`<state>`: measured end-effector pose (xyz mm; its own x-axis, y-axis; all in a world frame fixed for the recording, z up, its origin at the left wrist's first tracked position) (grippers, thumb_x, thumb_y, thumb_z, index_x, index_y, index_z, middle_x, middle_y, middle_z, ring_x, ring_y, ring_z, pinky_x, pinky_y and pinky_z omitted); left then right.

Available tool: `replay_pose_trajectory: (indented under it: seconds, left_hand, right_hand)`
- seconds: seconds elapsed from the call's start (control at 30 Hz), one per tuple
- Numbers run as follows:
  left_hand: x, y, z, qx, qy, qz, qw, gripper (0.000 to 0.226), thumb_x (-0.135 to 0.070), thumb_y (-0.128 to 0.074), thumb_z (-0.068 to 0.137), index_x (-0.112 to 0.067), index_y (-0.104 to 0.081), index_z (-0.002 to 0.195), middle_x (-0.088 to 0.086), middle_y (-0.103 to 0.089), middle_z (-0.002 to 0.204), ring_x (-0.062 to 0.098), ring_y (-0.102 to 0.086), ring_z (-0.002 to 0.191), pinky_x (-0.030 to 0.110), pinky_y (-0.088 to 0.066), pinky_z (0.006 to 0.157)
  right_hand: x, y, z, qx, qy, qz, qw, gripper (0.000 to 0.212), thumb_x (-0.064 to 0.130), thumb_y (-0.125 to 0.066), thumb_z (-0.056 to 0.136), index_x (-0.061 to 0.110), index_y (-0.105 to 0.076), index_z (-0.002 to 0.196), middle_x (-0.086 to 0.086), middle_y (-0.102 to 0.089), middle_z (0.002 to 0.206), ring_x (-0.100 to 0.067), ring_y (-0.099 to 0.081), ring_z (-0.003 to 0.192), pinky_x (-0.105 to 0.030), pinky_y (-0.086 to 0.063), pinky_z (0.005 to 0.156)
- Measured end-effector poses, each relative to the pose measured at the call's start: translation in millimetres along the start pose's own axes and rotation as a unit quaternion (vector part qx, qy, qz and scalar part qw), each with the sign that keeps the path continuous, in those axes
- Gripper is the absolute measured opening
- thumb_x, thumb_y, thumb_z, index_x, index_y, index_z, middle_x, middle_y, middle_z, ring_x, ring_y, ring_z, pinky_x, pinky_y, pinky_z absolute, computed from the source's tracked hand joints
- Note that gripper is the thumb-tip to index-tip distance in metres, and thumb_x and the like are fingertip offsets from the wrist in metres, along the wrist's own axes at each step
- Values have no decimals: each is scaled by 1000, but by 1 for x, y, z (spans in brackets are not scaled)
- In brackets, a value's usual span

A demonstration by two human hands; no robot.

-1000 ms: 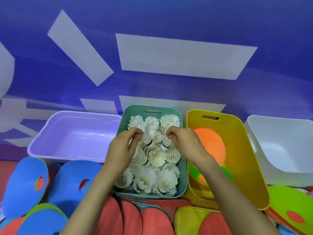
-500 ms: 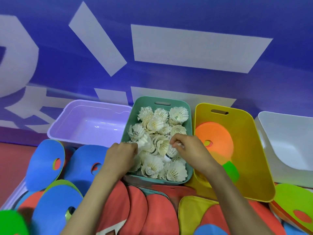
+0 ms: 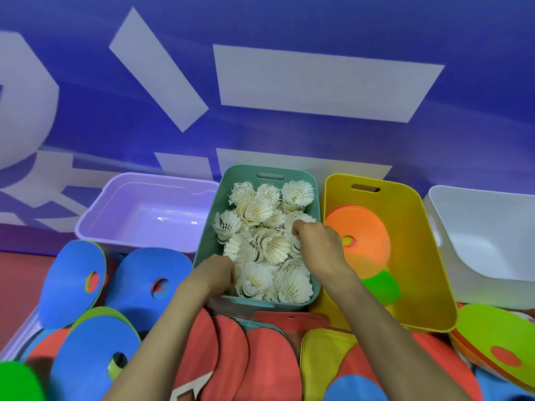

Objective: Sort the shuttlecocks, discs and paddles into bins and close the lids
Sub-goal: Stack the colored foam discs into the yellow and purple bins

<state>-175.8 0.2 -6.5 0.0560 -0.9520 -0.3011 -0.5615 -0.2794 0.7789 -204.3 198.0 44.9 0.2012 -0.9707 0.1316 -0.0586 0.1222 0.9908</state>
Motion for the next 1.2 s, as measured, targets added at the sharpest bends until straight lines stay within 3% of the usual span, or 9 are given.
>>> replay_pose_trajectory:
  seconds: [0.13,0.23,0.33,0.47,0.67,0.83,0.93,1.03,1.2]
  left_hand:
    - [-5,3,-5,2,-6,-29,1000,7,-13,-68,76,-14,-66,82,10,-69,96,19,-56,78,27,-43,67]
    - [-8,11,-12,-89,-18,-28,995,21,-19,-65,83,-16,-64,104,2,-64,107,20,-58,98,25,-41,76]
    - [-13,16,-18,-188,-33,-59,980,22,-21,-61,86,-18,-61,108,-1,-66,109,18,-59,102,27,-44,81]
    - [-35,8,-25,-287,-86,-119,947,21,-22,-60,87,-24,-61,108,-6,-64,110,15,-62,95,34,-50,82]
    - [-116,-22,-50,-383,-245,-278,846,36,-4,-58,85,-18,-55,118,-5,-56,110,6,-58,86,19,-46,77]
    - [-178,-61,-79,-401,-303,-301,810,36,-2,-54,86,-16,-53,119,-3,-54,105,3,-57,88,13,-45,75]
    - [-216,-94,-100,-405,-316,-293,807,31,-3,-56,88,-17,-55,116,-5,-55,100,1,-56,82,6,-41,69]
    - [-249,-131,-115,-385,-316,-299,814,26,-4,-57,89,-15,-58,112,-7,-56,100,1,-57,83,9,-43,69]
    - [-286,-210,-111,-311,-254,-280,872,22,-14,-56,86,-20,-61,107,-9,-55,98,3,-58,82,19,-46,67]
  right_hand:
    - [8,-11,10,49,5,-46,998,36,-13,-42,81,7,-57,106,-14,-62,104,-33,-60,97,-31,-33,64]
    - [4,-25,20,127,21,-40,991,37,-15,-41,81,5,-57,109,-16,-59,111,-33,-58,101,-32,-37,66]
    - [-6,-29,21,206,33,38,977,43,-6,-41,88,14,-54,125,-13,-54,125,-30,-56,106,-30,-44,75]
    - [-21,-2,-2,84,66,133,985,37,17,-54,93,19,-50,130,-4,-50,135,-23,-50,117,-31,-41,92]
    - [-60,22,-68,-78,83,241,964,46,17,-58,91,20,-45,136,1,-47,135,-15,-41,126,-24,-31,103]
    - [-116,20,-133,-145,63,272,949,43,18,-55,89,20,-49,132,0,-50,130,-12,-46,120,-23,-36,102]
    - [-157,20,-176,-195,41,299,933,41,17,-55,87,17,-53,128,4,-53,121,-6,-49,112,-13,-36,94]
    - [-195,14,-217,-216,25,321,922,37,15,-55,87,16,-55,124,6,-55,115,-9,-52,110,-18,-39,95]
    - [-257,-20,-274,-167,3,326,930,36,14,-55,86,13,-57,122,1,-56,117,-14,-55,109,-23,-41,96]
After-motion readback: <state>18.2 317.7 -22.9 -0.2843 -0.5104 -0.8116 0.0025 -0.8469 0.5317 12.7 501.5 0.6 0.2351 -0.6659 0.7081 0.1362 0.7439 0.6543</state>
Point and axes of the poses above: each hand's wrist, its own z-axis towards the middle knuckle, its own y-axis out of the back of the hand, x = y × z, the point moved 2 cm from there along z, towards the middle knuckle
